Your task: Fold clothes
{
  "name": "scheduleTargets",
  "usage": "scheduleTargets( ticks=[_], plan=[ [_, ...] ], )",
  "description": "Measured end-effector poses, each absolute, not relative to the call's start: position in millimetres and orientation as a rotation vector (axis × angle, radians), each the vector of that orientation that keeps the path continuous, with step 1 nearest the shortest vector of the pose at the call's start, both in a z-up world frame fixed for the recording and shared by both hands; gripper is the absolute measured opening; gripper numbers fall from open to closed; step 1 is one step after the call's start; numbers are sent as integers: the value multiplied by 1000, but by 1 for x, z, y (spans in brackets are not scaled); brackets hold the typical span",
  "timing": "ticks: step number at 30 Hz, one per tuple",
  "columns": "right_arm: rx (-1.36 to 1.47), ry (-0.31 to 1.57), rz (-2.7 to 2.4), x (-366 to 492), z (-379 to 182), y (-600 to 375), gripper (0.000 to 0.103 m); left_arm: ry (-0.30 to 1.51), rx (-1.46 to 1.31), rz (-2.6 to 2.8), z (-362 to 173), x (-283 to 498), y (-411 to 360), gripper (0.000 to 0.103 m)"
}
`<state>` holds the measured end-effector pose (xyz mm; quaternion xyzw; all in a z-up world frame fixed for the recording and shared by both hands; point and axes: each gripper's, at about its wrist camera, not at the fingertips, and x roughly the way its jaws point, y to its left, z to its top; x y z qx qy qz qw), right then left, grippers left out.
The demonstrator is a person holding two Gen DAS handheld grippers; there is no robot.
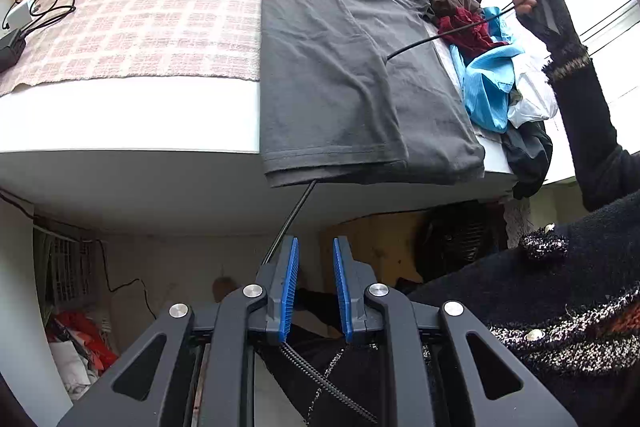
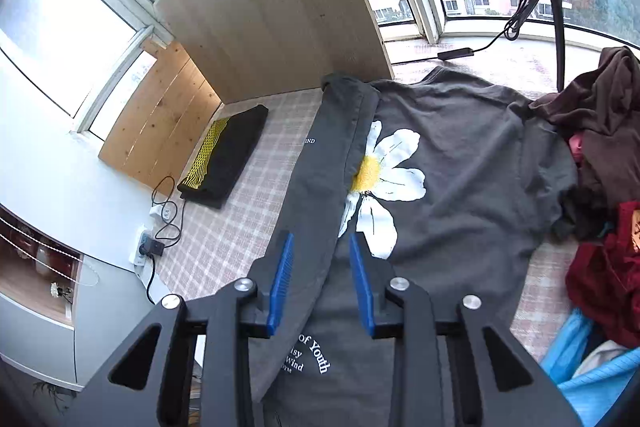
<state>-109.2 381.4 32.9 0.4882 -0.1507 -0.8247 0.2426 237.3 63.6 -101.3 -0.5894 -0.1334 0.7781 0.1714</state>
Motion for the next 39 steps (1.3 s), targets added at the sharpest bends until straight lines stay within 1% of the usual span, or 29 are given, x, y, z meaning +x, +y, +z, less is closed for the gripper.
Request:
scheduleTargets(
  ticks=[1, 3, 5, 7, 9, 10, 12, 14, 17, 21, 24, 27, 28, 31, 32, 36, 37, 39],
  plan=[
    [1340, -397, -2253, -95, 35, 385, 44, -377, -1668, 2186, -101, 239, 62, 17],
    [1376, -331, -2279, -68, 34, 391, 44, -361, -1648, 2107, -100, 242, 66, 17],
    [1385, -247, -2369, -42, 32, 397, 44, -274, -1632, 2042, -99, 244, 74, 17],
    [1388, -282, -2379, -21, 23, 403, 44, -190, -1620, 2018, -99, 239, 80, 18],
    [1383, -332, -2355, -1, 13, 401, 44, -180, -1598, 2022, -100, 225, 78, 18],
    [1383, -320, -2355, 10, 8, 396, 44, -183, -1581, 2025, -100, 217, 77, 18],
    [1412, -241, -2397, 28, -3, 385, 44, -202, -1535, 2033, -101, 199, 76, 18],
    [1464, -222, -2417, 40, -15, 384, 44, -160, -1502, 2050, -103, 183, 84, 18],
    [1568, -260, -2486, 58, -28, 403, 44, -122, -1461, 2031, -108, 167, 105, 18],
    [1611, -406, -2526, 84, -23, 443, 44, -87, -1382, 1932, -106, 163, 150, 18],
    [1575, -392, -2575, 90, -6, 461, 44, -108, -1340, 1872, -100, 157, 188, 19],
    [1531, -339, -2601, 77, 7, 474, 44, -120, -1298, 1842, -93, 154, 231, 25],
    [1516, -327, -2605, 68, 9, 479, 44, -111, -1289, 1836, -93, 154, 246, 26],
    [1473, -283, -2592, 29, 9, 495, 44, -90, -1286, 1825, -95, 150, 290, 26],
    [1463, -240, -2598, 13, 8, 501, 44, -86, -1304, 1836, -98, 145, 302, 26],
    [1510, 17, -2588, -54, -9, 522, 44, -114, -1364, 1893, -105, 118, 338, 26],
    [1521, 42, -2569, -68, -14, 528, 44, -114, -1373, 1917, -106, 109, 340, 26],
    [1538, 17, -2513, -93, -25, 542, 44, -101, -1389, 1978, -101, 87, 348, 26]
  ],
)
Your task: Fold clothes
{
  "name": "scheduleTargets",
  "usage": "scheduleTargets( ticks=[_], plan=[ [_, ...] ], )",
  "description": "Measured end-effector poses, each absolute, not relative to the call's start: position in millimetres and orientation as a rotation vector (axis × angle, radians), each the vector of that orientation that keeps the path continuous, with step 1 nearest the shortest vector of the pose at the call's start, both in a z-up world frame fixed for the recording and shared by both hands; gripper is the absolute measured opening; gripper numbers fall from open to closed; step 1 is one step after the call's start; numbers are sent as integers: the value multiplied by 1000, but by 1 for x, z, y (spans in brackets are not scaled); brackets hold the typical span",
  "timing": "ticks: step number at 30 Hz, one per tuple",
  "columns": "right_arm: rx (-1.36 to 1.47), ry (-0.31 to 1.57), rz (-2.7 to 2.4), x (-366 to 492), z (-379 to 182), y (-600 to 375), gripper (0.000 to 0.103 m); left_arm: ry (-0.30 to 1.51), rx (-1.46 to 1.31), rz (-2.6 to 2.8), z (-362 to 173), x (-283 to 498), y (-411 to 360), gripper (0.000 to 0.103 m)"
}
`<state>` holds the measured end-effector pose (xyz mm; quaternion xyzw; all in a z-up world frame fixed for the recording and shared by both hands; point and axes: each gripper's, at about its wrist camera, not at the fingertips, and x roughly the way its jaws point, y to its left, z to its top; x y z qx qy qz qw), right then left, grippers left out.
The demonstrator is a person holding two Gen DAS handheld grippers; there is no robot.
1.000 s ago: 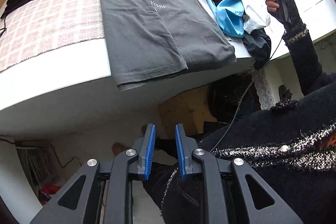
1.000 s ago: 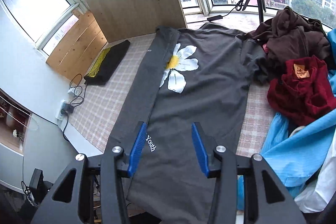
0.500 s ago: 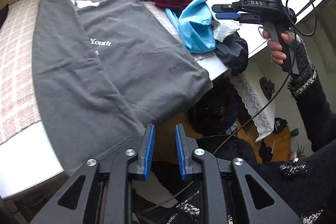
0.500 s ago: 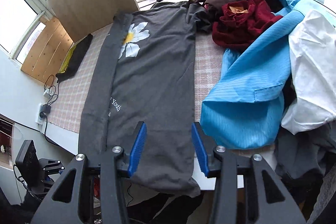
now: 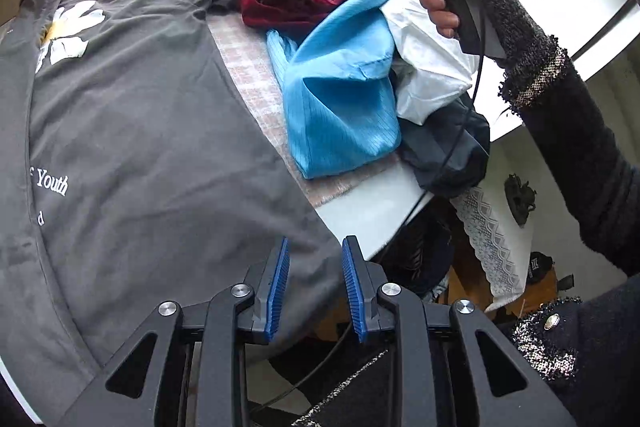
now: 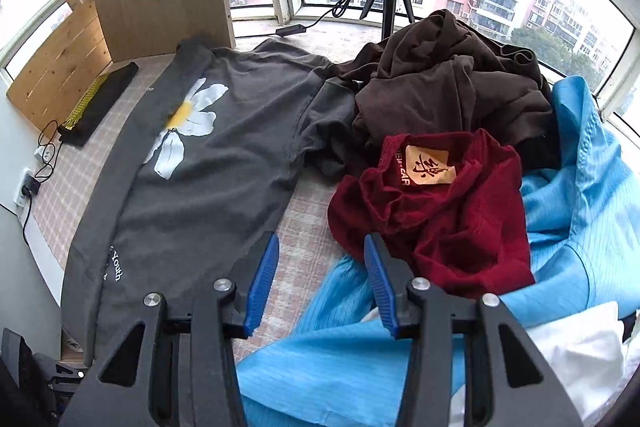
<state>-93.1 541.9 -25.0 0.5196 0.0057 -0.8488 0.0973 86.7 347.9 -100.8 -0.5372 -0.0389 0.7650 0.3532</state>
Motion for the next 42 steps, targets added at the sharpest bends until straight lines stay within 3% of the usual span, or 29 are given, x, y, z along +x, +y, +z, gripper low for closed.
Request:
scheduleTargets(
  ticks=[10, 18, 20, 21, 22, 24, 27, 29, 31, 32, 33, 38, 42],
  plan=[
    [1463, -174, -2433, -176, -32, 561, 38, -11, -1336, 2186, -57, -55, 370, 26],
    [1533, -274, -2475, -283, -73, 556, 38, 23, -1329, 2154, -76, -154, 405, 26],
    [1569, -203, -2526, -302, -83, 560, 27, 28, -1350, 2119, -84, -175, 414, 34],
    [1602, -115, -2578, -309, -86, 562, 5, 35, -1359, 2110, -88, -184, 419, 36],
    [1631, -9, -2633, -315, -90, 566, 0, 46, -1360, 2108, -92, -191, 424, 36],
    [1660, 53, -2677, -324, -97, 583, 0, 86, -1340, 2100, -98, -204, 438, 37],
    [1684, -203, -2612, -337, -104, 621, 0, 198, -1321, 2084, -111, -222, 466, 44],
    [1677, -226, -2599, -340, -105, 631, 0, 292, -1339, 2091, -126, -234, 483, 44],
    [1659, -204, -2585, -338, -104, 633, 0, 364, -1382, 2103, -144, -247, 491, 34],
    [1651, -203, -2572, -336, -103, 633, 0, 338, -1406, 2104, -149, -252, 486, 8],
    [1643, -210, -2561, -334, -102, 634, 0, 262, -1417, 2106, -150, -257, 474, 0],
    [1623, -252, -2525, -326, -87, 633, 1, -138, -1406, 2351, -132, -250, 371, 0],
    [1523, -256, -2415, -317, -64, 608, 38, -184, -1498, 2388, -139, -238, 337, 5]
  ],
)
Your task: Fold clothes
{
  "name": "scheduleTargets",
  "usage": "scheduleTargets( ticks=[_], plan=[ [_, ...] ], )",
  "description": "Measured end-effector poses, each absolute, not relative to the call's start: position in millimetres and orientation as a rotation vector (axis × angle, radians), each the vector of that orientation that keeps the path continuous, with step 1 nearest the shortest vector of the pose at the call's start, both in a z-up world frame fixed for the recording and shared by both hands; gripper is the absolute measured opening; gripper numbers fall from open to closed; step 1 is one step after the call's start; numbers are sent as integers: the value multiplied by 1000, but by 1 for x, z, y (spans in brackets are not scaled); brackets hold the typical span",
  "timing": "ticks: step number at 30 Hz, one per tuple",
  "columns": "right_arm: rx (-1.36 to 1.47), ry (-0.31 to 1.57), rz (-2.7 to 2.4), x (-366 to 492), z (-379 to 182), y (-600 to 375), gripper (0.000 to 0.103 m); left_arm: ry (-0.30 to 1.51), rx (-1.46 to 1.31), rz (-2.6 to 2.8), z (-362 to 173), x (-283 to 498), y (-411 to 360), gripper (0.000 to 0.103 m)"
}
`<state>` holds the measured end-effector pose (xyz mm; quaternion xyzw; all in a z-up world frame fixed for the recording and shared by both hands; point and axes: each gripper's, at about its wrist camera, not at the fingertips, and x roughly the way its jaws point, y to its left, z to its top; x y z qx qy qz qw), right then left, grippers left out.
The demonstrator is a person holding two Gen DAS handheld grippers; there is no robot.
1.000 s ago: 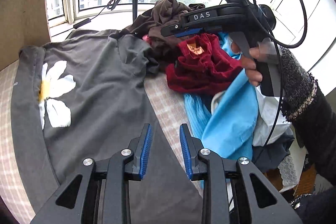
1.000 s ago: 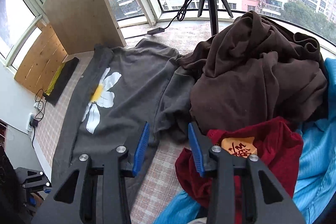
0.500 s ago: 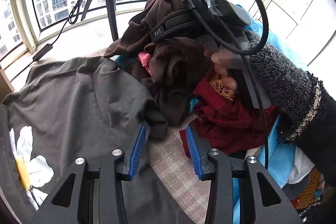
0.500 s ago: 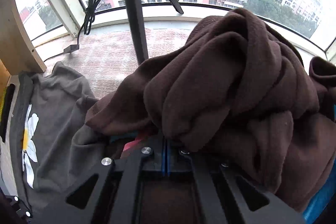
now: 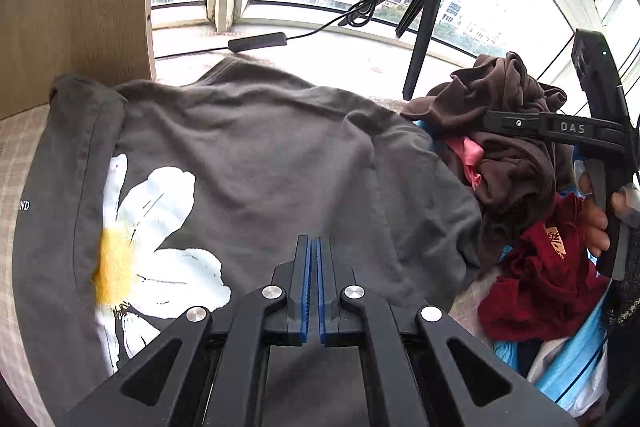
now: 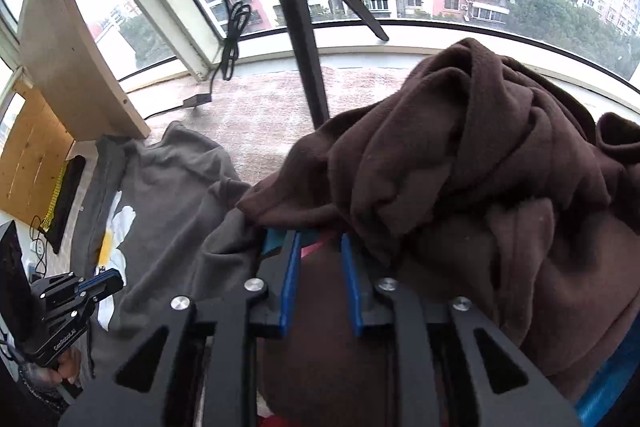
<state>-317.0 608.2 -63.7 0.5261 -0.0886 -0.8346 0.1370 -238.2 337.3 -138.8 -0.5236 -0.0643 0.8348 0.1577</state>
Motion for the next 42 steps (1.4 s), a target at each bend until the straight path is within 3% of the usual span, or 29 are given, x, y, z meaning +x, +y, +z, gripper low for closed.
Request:
scheduleTargets(
  ticks=[1, 3, 5, 6, 8, 10, 11, 12, 18, 19, 20, 21, 26, 32, 34, 37, 38, 39, 40, 42],
  plan=[
    [1513, -277, -2380, -317, -60, 603, 38, -159, -1484, 2349, -137, -236, 348, 9],
    [1522, -239, -2381, -319, -55, 595, 38, -69, -1421, 2280, -129, -227, 381, 38],
    [1550, -154, -2434, -323, -53, 592, 38, 70, -1356, 2246, -122, -220, 424, 55],
    [1563, -156, -2442, -324, -54, 594, 38, 141, -1335, 2236, -122, -219, 443, 55],
    [1581, -220, -2429, -323, -57, 610, 38, 249, -1332, 2216, -130, -226, 472, 55],
    [1594, -251, -2432, -317, -62, 623, 38, 280, -1374, 2189, -144, -238, 483, 44],
    [1594, -266, -2430, -314, -63, 628, 38, 295, -1395, 2175, -150, -244, 489, 13],
    [1589, -273, -2428, -312, -62, 630, 38, 255, -1410, 2172, -154, -248, 486, 5],
    [1537, -228, -2403, -310, -52, 614, 38, -490, -1427, 2388, -152, -234, 366, 9],
    [1521, -231, -2379, -311, -50, 608, 38, -629, -1421, 2437, -153, -228, 342, 14],
    [1509, -231, -2349, -313, -49, 600, 38, -771, -1410, 2481, -153, -222, 317, 28],
    [1501, -221, -2317, -315, -50, 590, 38, -858, -1415, 2500, -157, -218, 299, 35],
    [1530, -151, -2189, -328, -69, 545, 38, -601, -1347, 2534, -137, -202, 301, 37],
    [1621, -93, -2052, -333, -104, 525, 39, -31, -1253, 2501, -119, -192, 357, 41],
    [1621, -86, -2008, -331, -111, 521, 48, 111, -1255, 2492, -123, -192, 367, 42],
    [1615, -33, -1976, -327, -119, 512, 49, 181, -1322, 2455, -134, -199, 367, 41],
    [1613, -17, -1974, -325, -120, 510, 47, 179, -1357, 2440, -139, -202, 366, 24],
    [1617, -34, -1968, -325, -120, 512, 24, 167, -1395, 2423, -144, -205, 363, 6],
    [1622, -68, -1961, -326, -118, 515, 4, 131, -1416, 2405, -145, -207, 360, 6],
    [1599, -156, -1968, -327, -105, 529, 3, -11, -1407, 2364, -139, -207, 353, 6]
  ],
)
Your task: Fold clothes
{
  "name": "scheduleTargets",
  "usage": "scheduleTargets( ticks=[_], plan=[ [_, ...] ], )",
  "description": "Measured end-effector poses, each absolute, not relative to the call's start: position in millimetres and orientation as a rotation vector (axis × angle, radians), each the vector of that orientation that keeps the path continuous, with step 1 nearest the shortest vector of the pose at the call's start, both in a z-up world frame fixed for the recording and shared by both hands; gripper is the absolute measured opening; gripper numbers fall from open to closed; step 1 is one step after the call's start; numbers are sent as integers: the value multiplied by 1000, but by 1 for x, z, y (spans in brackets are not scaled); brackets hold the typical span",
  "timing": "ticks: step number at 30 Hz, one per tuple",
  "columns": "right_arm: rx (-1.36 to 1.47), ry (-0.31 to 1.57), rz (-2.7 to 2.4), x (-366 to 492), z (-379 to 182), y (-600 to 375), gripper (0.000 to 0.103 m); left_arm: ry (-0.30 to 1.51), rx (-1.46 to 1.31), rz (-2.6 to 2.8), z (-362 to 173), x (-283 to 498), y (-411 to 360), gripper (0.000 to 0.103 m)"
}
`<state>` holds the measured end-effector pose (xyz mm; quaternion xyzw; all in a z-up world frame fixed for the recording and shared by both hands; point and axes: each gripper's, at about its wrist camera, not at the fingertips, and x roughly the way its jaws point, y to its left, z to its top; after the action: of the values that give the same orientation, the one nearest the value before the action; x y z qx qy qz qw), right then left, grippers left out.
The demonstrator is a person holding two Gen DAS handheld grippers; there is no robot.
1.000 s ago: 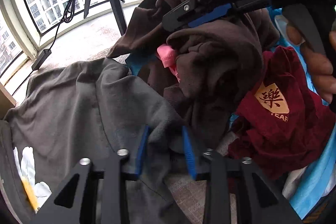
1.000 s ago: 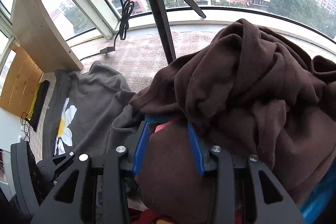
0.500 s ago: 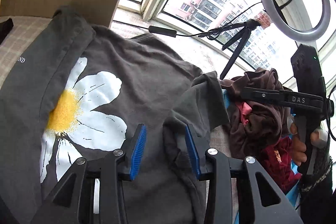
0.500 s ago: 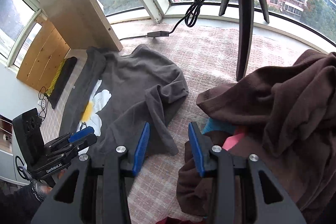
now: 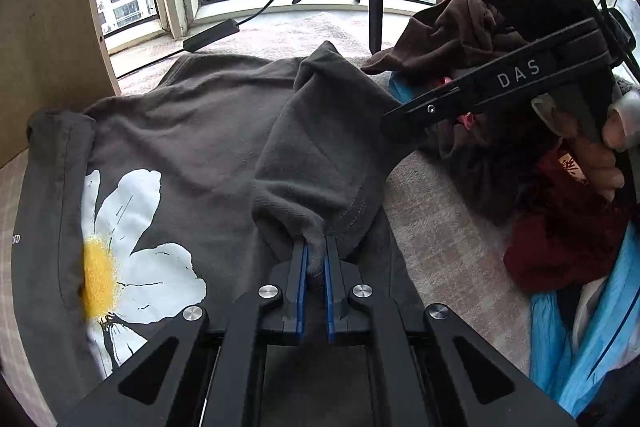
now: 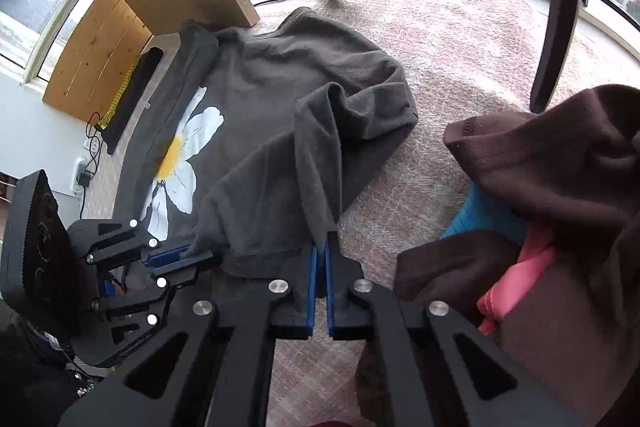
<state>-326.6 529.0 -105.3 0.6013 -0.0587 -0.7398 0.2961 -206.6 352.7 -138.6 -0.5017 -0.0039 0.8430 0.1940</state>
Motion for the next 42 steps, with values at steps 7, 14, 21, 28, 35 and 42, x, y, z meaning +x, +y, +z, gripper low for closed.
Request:
scheduleTargets(
  ticks=[7, 14, 21, 28, 35, 42],
  plan=[
    [1507, -157, -2076, -314, -25, 578, 3, -479, -1275, 2016, -101, -202, 390, 6],
    [1813, 234, -2178, -331, -55, 602, 9, -448, -1415, 1782, -137, -196, 456, 10],
    [1674, 42, -2224, -326, -36, 622, 30, -205, -1256, 2053, -102, -179, 438, 31],
    [1638, -65, -2204, -322, -29, 614, 31, 29, -1204, 2134, -112, -202, 485, 37],
    [1566, -132, -2230, -301, -22, 624, 31, -319, -1298, 2074, -129, -228, 440, 8],
    [1580, -199, -2260, -278, -30, 623, 31, -320, -1333, 2065, -131, -224, 428, 9]
  ],
)
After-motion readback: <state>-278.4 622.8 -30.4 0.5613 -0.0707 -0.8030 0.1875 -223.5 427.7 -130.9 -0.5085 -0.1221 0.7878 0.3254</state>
